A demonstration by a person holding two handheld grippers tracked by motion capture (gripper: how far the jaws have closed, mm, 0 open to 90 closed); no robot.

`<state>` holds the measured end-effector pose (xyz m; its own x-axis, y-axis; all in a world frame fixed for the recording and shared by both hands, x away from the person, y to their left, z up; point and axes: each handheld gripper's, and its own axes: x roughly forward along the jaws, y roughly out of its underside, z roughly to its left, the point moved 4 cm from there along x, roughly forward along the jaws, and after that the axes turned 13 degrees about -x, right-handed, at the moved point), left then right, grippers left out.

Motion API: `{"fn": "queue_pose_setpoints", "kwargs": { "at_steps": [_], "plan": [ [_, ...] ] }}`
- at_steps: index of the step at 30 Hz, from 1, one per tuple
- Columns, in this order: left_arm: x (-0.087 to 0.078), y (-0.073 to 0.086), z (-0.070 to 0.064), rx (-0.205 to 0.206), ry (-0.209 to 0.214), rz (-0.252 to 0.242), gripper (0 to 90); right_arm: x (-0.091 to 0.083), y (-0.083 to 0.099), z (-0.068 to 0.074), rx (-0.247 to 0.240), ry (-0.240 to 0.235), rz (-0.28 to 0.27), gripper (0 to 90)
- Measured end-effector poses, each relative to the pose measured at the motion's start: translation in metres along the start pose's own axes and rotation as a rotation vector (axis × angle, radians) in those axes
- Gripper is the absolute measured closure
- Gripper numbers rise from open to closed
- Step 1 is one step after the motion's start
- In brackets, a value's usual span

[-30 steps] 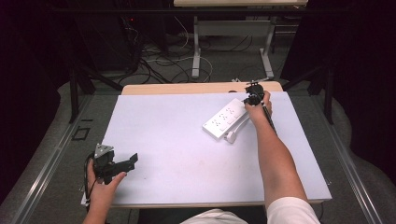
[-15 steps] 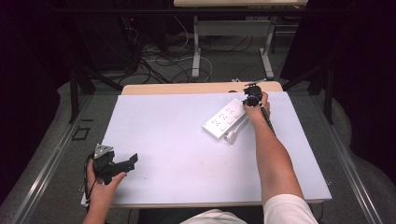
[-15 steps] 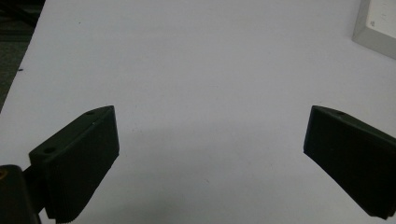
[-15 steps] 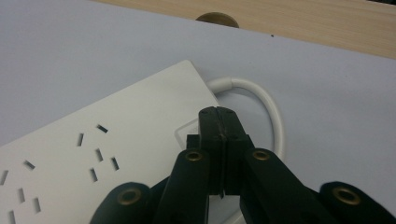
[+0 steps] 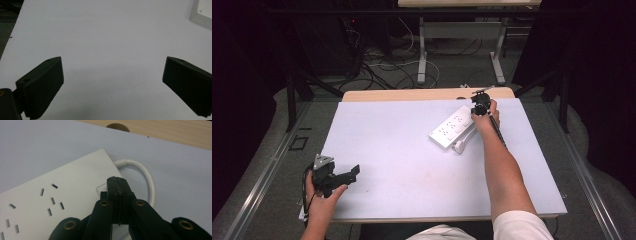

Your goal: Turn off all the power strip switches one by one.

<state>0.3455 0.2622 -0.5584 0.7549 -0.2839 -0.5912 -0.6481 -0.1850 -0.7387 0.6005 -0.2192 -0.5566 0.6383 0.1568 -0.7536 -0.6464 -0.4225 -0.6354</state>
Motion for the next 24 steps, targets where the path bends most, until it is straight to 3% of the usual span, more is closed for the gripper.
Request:
{"fn": "queue_pose_setpoints", "kwargs": {
  "at_steps": [5, 9, 13, 24],
  "plan": [
    [0.000, 0.000, 0.000, -0.004, 0.002, -0.011, 3.3, 0.000, 0.000, 0.000, 0.011, -0.007, 0.000, 90.0],
    [0.000, 0.000, 0.000, 0.002, -0.001, -0.007, 3.3, 0.000, 0.000, 0.001, -0.006, 0.001, -0.002, 90.0],
    [0.000, -0.001, -0.001, 0.000, 0.001, -0.009, 3.3, -0.005, 0.000, 0.000, 0.028, -0.021, -0.007, 90.0],
    [0.001, -0.001, -0.003, 0.006, -0.001, -0.007, 3.3, -0.020, -0.007, 0.017, -0.035, -0.047, -0.017, 90.0]
  ]
}}
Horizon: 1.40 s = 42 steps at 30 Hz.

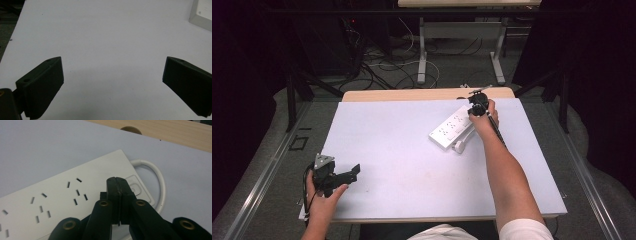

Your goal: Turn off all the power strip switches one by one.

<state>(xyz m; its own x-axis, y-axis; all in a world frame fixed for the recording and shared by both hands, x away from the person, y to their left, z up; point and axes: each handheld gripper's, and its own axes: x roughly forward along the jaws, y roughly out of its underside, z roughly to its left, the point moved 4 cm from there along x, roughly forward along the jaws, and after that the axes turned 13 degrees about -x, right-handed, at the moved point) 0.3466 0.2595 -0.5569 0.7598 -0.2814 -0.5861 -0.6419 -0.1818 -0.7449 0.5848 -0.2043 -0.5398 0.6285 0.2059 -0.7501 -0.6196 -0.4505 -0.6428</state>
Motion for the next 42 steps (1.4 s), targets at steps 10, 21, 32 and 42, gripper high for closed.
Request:
{"fn": "queue_pose_setpoints", "kwargs": {
  "at_steps": [10, 21, 32, 42],
  "plan": [
    [0.002, -0.001, -0.001, 0.006, 0.002, 0.000, 3.3, -0.013, 0.001, 0.008, -0.026, -0.050, 0.029, 89.3],
    [0.004, -0.001, -0.003, 0.022, 0.001, 0.002, 3.3, -0.020, 0.004, 0.023, -0.083, -0.137, 0.049, 88.6],
    [0.005, 0.000, -0.003, 0.018, 0.001, 0.011, 3.3, -0.017, 0.008, 0.027, -0.107, -0.161, 0.062, 86.5],
    [0.005, 0.000, -0.003, 0.022, 0.000, 0.016, 3.3, -0.011, 0.016, 0.029, -0.095, -0.160, 0.074, 85.9]
  ]
}}
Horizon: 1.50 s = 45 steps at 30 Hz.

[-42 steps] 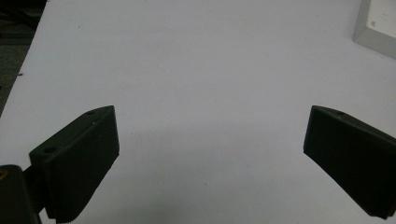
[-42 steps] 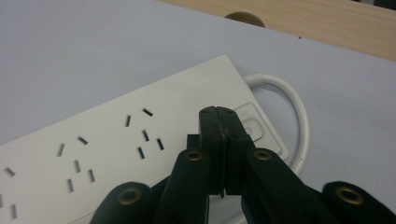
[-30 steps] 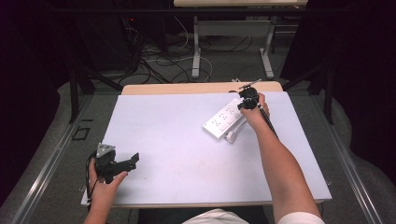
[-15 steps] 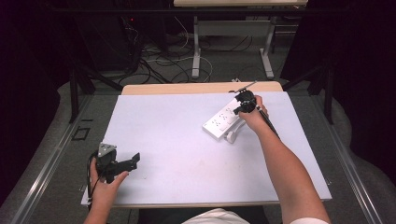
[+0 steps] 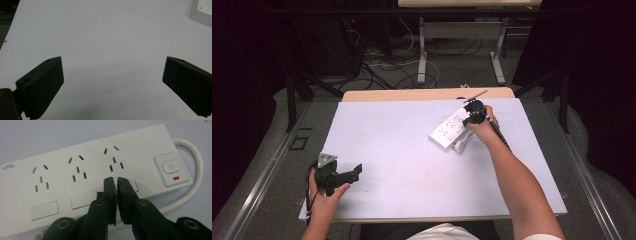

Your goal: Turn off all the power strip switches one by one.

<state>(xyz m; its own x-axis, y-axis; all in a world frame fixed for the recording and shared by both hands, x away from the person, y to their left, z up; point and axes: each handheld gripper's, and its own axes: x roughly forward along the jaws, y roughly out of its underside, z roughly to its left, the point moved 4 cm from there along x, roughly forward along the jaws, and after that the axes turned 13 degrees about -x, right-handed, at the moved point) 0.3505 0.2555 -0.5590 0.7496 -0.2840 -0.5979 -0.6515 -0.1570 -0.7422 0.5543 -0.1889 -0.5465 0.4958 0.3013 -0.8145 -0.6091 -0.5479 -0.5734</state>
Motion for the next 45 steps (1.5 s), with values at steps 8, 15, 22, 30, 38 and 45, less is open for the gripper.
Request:
{"fn": "queue_pose_setpoints", "kwargs": {
  "at_steps": [8, 15, 22, 30, 38, 45],
  "plan": [
    [-0.0004, -0.0001, 0.0002, 0.003, 0.000, 0.002, 3.4, 0.0048, -0.0011, 0.0005, -0.015, 0.001, -0.020, 85.1],
    [-0.0003, 0.0001, 0.0003, 0.003, 0.001, 0.003, 3.4, 0.0056, -0.0018, 0.0001, -0.008, 0.011, -0.014, 85.5],
    [-0.0006, -0.0003, 0.0000, 0.003, 0.004, 0.000, 3.4, 0.0059, -0.0017, -0.0004, -0.014, 0.011, -0.013, 85.5],
    [-0.0007, 0.0001, -0.0002, 0.004, 0.003, 0.002, 3.5, 0.0063, -0.0009, -0.0017, 0.027, -0.002, -0.023, 85.5],
    [-0.0009, 0.0001, -0.0003, 0.004, 0.004, 0.000, 3.5, 0.0064, -0.0002, -0.0022, 0.030, -0.007, -0.027, 85.6],
    [-0.0008, 0.0003, -0.0005, 0.005, 0.003, 0.003, 3.5, 0.0075, 0.0029, -0.0016, 0.051, -0.031, -0.042, 90.0]
  ]
}}
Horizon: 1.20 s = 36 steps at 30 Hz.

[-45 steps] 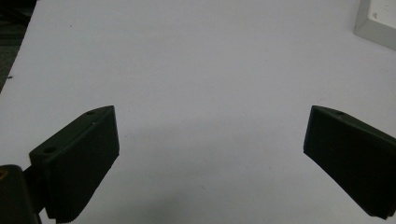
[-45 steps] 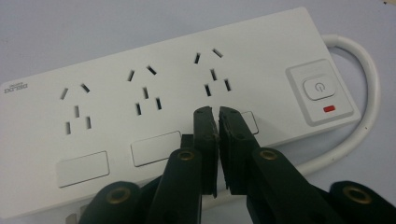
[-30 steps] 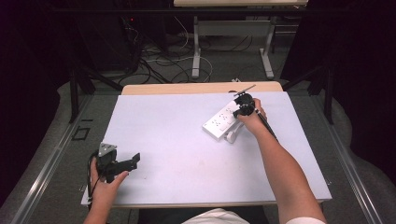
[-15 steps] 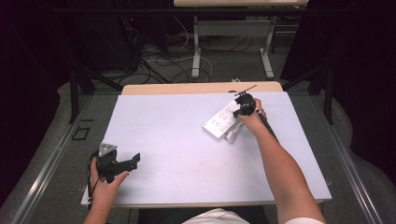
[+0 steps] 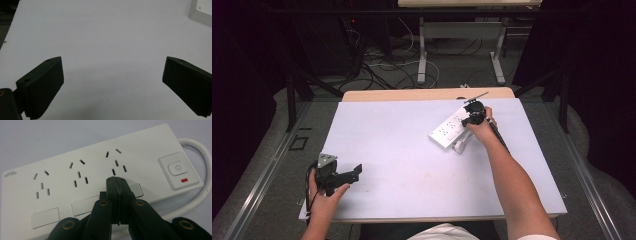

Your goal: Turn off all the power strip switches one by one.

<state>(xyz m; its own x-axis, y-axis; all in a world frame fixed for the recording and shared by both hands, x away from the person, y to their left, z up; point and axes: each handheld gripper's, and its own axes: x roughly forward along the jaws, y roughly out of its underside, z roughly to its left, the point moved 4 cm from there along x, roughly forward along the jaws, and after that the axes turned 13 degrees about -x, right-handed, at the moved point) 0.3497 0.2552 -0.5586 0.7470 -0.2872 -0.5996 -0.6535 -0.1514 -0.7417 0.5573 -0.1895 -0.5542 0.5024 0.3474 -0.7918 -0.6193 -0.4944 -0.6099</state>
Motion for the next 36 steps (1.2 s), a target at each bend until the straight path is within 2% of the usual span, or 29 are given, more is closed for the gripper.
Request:
{"fn": "queue_pose_setpoints", "kwargs": {
  "at_steps": [7, 9, 12, 13, 15, 23, 26, 27, 29, 30, 33, 36],
  "plan": [
    [0.000, 0.000, 0.000, 0.000, 0.000, 0.001, 3.5, 0.000, 0.000, 0.001, 0.003, -0.001, 0.000, 90.0],
    [0.000, 0.000, 0.000, 0.001, 0.000, 0.001, 3.5, 0.001, 0.000, 0.000, -0.004, -0.001, -0.019, 90.0],
    [0.000, 0.000, 0.000, 0.000, 0.001, -0.001, 3.5, 0.000, 0.001, 0.002, 0.000, 0.013, -0.019, 90.0],
    [0.000, 0.000, 0.000, 0.001, 0.001, 0.000, 3.5, 0.000, 0.001, 0.002, -0.023, 0.023, -0.016, 90.0],
    [0.001, 0.000, -0.001, 0.003, 0.003, -0.005, 3.5, 0.001, 0.000, 0.003, -0.026, 0.028, -0.028, 90.0],
    [0.001, 0.000, -0.001, 0.005, 0.003, 0.000, 3.5, 0.000, 0.000, 0.003, -0.017, 0.050, -0.019, 90.0],
    [0.001, 0.000, -0.001, 0.005, 0.003, -0.002, 3.5, -0.001, 0.001, 0.003, -0.024, 0.046, -0.010, 90.0],
    [0.001, 0.000, -0.001, 0.009, 0.004, -0.004, 3.4, -0.002, 0.000, 0.005, -0.003, 0.040, -0.009, 90.0],
    [0.001, 0.000, -0.001, 0.006, 0.004, -0.005, 3.5, -0.004, -0.001, 0.006, -0.020, 0.035, -0.019, 90.0],
    [0.001, 0.000, -0.001, 0.006, 0.004, -0.005, 3.5, -0.005, -0.001, 0.007, -0.010, 0.030, -0.018, 90.0],
    [0.001, 0.000, -0.002, 0.006, 0.003, -0.004, 3.4, -0.006, -0.002, 0.010, -0.031, 0.015, -0.040, 90.0],
    [0.001, 0.001, -0.002, 0.010, -0.002, -0.012, 3.4, -0.008, -0.002, 0.013, -0.047, 0.011, -0.031, 90.0]
  ]
}}
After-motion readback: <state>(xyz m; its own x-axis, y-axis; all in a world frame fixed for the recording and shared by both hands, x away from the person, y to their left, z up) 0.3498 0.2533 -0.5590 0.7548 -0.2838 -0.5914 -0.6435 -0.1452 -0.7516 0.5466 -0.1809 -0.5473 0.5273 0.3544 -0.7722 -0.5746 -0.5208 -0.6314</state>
